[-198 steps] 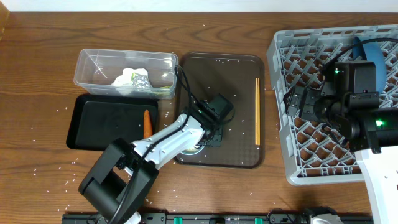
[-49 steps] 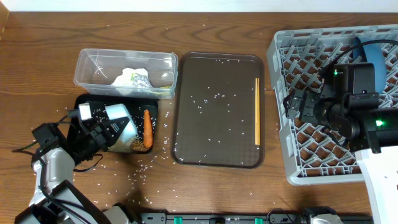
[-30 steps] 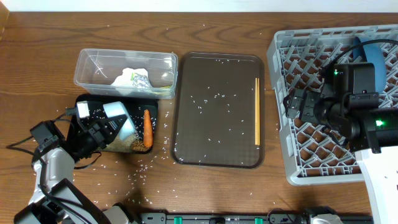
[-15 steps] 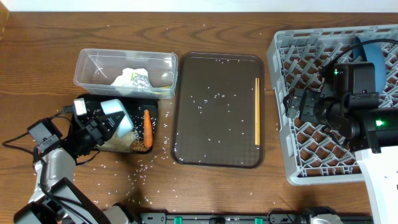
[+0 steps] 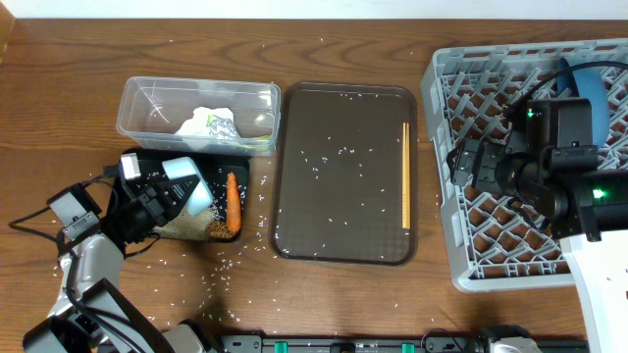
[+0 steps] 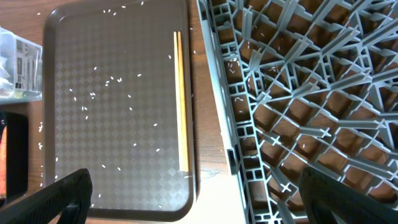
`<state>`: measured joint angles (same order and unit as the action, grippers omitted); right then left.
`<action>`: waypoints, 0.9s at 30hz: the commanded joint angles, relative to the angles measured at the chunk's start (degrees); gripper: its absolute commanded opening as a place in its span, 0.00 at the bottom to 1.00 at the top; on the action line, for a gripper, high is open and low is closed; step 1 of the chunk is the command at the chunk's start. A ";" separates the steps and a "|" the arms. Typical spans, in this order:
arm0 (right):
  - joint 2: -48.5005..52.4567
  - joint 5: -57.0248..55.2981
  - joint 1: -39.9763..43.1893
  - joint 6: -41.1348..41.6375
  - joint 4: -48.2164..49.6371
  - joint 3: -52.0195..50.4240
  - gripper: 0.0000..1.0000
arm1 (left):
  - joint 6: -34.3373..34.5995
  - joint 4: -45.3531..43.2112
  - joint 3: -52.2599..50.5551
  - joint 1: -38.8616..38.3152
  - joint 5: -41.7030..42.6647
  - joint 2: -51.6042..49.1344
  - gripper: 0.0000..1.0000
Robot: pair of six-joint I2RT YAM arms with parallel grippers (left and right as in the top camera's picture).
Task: Sort waste into correct bins and load items into the dishwasher rack
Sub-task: 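Tip the teal bowl over the black tray to pour out the rice, then carry the teal bowl with the left gripper over to the dish rack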
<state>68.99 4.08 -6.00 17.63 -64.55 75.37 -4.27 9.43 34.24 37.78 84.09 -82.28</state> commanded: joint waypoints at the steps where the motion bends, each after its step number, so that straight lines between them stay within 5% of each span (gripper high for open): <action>1: 0.28 0.02 -0.02 0.79 0.00 0.26 0.99 | 3.85 -2.32 -0.31 -0.39 5.90 0.04 0.06; 9: -0.15 0.00 0.35 0.81 2.43 0.37 0.99 | 7.87 -4.04 1.22 -8.39 5.92 2.10 0.06; 13: -2.25 0.00 2.93 0.81 3.50 0.85 0.99 | 17.90 -16.24 4.09 -17.81 4.22 3.50 0.06; 17: -5.51 0.02 9.09 1.77 3.28 1.40 0.99 | 37.51 -41.05 4.85 -29.59 -4.96 3.74 0.06; 20: -7.82 0.00 14.36 3.61 2.01 1.40 0.99 | 46.01 -56.61 4.90 -38.73 -14.88 3.30 0.06; 27: -9.49 2.36 26.10 7.21 -0.63 1.40 0.99 | 47.04 -60.65 7.87 -55.01 -35.85 -0.42 0.06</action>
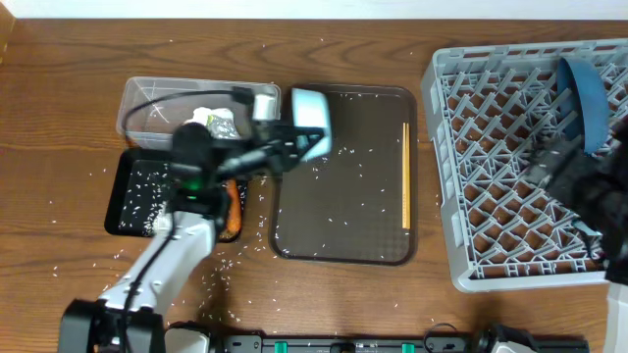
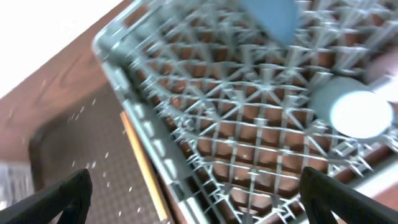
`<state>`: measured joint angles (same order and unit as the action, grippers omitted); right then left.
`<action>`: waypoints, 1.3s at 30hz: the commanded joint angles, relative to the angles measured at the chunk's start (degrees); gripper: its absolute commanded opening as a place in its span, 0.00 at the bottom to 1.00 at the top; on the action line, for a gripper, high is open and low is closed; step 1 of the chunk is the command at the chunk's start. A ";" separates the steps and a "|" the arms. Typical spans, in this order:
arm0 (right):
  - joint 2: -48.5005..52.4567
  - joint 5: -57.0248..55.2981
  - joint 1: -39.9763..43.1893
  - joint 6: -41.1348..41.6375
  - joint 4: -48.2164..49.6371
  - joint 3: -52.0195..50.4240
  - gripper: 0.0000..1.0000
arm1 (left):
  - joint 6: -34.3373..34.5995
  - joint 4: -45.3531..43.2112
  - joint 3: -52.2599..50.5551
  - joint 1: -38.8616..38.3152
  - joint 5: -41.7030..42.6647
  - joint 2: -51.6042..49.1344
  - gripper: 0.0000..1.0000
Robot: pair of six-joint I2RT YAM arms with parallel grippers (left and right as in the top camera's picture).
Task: Sort waste into correct bins and load items into the dishwasher rack
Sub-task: 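Carry the teal bowl with the left gripper over to the dish rack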
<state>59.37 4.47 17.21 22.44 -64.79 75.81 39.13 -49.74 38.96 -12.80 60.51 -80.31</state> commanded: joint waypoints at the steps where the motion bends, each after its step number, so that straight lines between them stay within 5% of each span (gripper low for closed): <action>1: 0.22 2.71 3.63 2.38 -0.59 0.96 0.99 | 3.63 -2.49 4.50 -6.12 -12.70 -3.69 0.06; 19: 0.24 3.52 4.55 2.40 -2.14 0.96 0.99 | 10.97 -3.19 43.82 -23.82 -9.40 -39.36 0.06; 33: 0.26 3.50 4.52 2.38 -4.00 0.96 0.99 | 21.05 -6.12 45.81 -29.59 -16.63 -49.42 0.07; 36: 0.26 3.50 4.52 2.38 -4.26 0.96 0.99 | 22.64 -6.12 45.81 -29.40 -16.61 -50.27 0.17; 39: 0.24 3.50 4.52 2.38 -4.46 0.96 0.99 | 22.60 -5.49 45.64 -29.14 -16.41 -50.45 0.37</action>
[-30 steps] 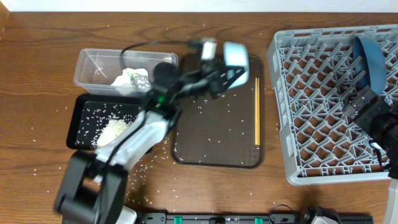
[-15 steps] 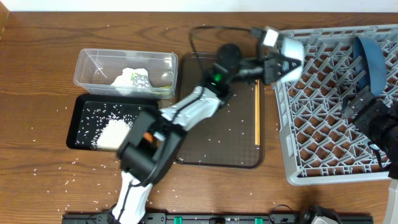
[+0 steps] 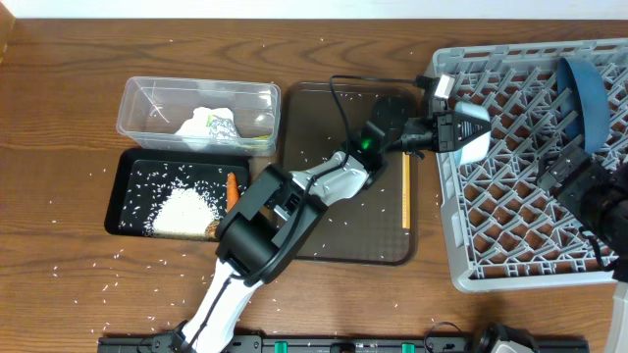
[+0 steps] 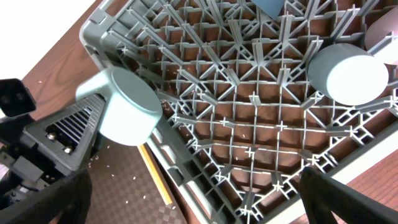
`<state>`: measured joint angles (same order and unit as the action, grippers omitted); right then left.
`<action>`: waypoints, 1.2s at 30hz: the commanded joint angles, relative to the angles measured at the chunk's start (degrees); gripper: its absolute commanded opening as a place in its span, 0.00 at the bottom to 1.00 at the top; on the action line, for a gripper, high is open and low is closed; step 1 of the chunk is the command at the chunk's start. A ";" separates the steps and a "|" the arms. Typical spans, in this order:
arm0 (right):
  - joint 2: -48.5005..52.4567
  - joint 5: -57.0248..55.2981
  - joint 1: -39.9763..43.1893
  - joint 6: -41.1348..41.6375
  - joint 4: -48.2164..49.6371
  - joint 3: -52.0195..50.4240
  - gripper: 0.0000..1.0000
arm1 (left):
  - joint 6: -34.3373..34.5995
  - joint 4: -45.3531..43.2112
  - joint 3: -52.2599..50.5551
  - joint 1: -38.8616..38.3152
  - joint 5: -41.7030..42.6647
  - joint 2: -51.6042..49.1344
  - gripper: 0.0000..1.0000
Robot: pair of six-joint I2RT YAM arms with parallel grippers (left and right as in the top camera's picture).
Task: Sort waste into correct bins and load items into the dishwasher rack
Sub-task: 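Carry the teal bowl with the left gripper over to the dish rack, then release the bowl into the rack and pull the left gripper back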
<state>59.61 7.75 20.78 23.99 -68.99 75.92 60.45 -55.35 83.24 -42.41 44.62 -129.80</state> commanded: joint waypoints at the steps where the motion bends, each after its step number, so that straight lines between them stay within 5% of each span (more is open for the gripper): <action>1: 0.00 0.22 0.96 0.79 -0.44 0.85 0.99 | 1.16 0.74 1.36 0.63 -0.52 -0.94 0.42; 13: 0.00 0.22 0.96 0.61 -0.87 0.85 0.99 | -2.14 9.90 1.38 5.95 4.96 -0.94 0.57; 20: 0.00 0.22 0.96 0.63 -0.87 0.85 0.99 | -4.94 9.81 1.38 8.63 7.56 -0.90 0.81; 22: 0.00 0.22 0.96 0.61 -0.90 0.85 0.99 | -4.94 9.64 1.38 9.29 7.87 -0.87 1.00; 28: 0.00 2.75 0.94 -3.58 -0.52 0.85 0.99 | -5.16 9.44 1.38 13.38 8.61 1.20 0.98; 36: -0.15 22.97 0.74 -19.02 -0.04 0.85 0.99 | -9.38 15.65 1.38 20.79 11.50 11.82 0.98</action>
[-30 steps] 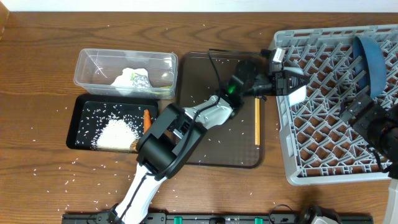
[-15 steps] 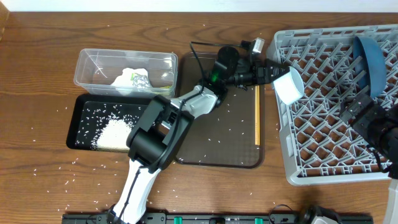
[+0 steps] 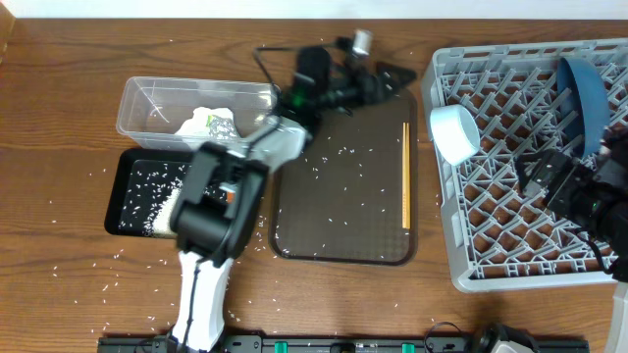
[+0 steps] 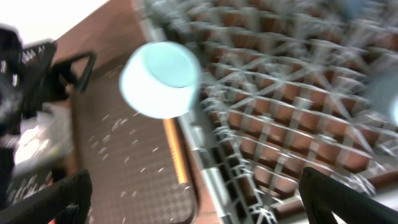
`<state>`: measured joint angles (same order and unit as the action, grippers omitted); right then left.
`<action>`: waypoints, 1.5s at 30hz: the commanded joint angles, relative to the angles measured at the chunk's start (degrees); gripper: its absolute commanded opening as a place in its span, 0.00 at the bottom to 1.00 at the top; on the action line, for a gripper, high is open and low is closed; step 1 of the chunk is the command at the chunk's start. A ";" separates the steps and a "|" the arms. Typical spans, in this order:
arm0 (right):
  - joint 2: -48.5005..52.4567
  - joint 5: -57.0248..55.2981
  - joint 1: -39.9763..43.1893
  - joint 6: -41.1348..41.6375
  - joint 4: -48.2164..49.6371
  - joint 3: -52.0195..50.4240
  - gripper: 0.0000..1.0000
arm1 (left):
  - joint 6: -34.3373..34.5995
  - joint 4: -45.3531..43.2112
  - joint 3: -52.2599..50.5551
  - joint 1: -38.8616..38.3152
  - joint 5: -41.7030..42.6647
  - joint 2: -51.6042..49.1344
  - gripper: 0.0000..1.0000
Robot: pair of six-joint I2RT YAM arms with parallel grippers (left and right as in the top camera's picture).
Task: Sort waste into correct bins and load items into the dishwasher rack
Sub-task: 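Release the bowl into the rack and pull the left gripper back, then reach the right gripper to the chopsticks on the tray and grasp one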
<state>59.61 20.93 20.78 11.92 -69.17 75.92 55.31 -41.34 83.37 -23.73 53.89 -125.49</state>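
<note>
A pale blue cup (image 3: 453,132) lies tilted at the left edge of the grey dishwasher rack (image 3: 510,245), its mouth facing up in the blurred right wrist view (image 4: 163,78). My left gripper (image 3: 391,74) is open and holds nothing at the far edge of the brown tray (image 3: 334,206), apart from the cup; it also shows as a dark shape (image 4: 68,65). My right gripper (image 4: 199,208) is open above the rack's front left part, with nothing between its fingers. A blue plate (image 3: 579,88) stands in the rack.
A wooden chopstick (image 3: 405,176) lies along the brown tray's right side. A clear bin (image 3: 147,103) holds wrappers. A black tray (image 3: 132,191) holds rice. Loose rice grains are scattered over the table. The left arm (image 3: 231,186) stretches across both bins.
The left gripper has let go of the cup, which now lies at the rack's left edge. That gripper has drawn back to the tray's far edge. The right wrist view has shifted left.
My left gripper held the cup tipped over the black tray. Then it held the cup at the brown tray's far left corner, with rice left in the black tray. Then the cup was at the rack's edge, still held. Now it rests there, released.
</note>
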 commanded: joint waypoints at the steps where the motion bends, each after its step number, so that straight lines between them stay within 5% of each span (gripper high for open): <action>1: -0.15 10.91 0.26 -7.17 0.15 0.85 0.99 | -7.28 5.79 1.25 2.97 1.99 9.90 0.98; 8: 0.04 11.96 -11.30 -9.75 2.10 0.85 0.97 | -30.45 46.14 1.27 7.39 -13.42 28.06 0.98; 16: 4.59 -11.63 -34.93 1.99 4.68 0.83 0.99 | -37.09 78.75 1.27 16.15 -30.34 44.57 0.98; 20: 12.33 -20.37 -43.87 11.37 5.53 0.79 0.86 | -38.82 91.06 1.27 19.37 -40.65 50.69 0.98; 28: 32.00 -25.59 -48.76 19.34 7.63 0.79 0.71 | -38.82 103.69 1.25 20.46 -53.72 55.63 0.98; 33: 42.14 -25.00 -48.70 19.34 10.69 0.79 0.42 | -38.80 106.55 1.25 20.46 -54.82 55.41 0.98; 45: 56.89 -24.98 -46.51 20.17 15.63 0.79 0.38 | -38.80 107.08 1.25 20.44 -54.80 55.41 0.98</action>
<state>115.00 -3.16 -27.16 31.03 -53.80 76.16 17.52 65.58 84.47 -3.53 0.19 -70.04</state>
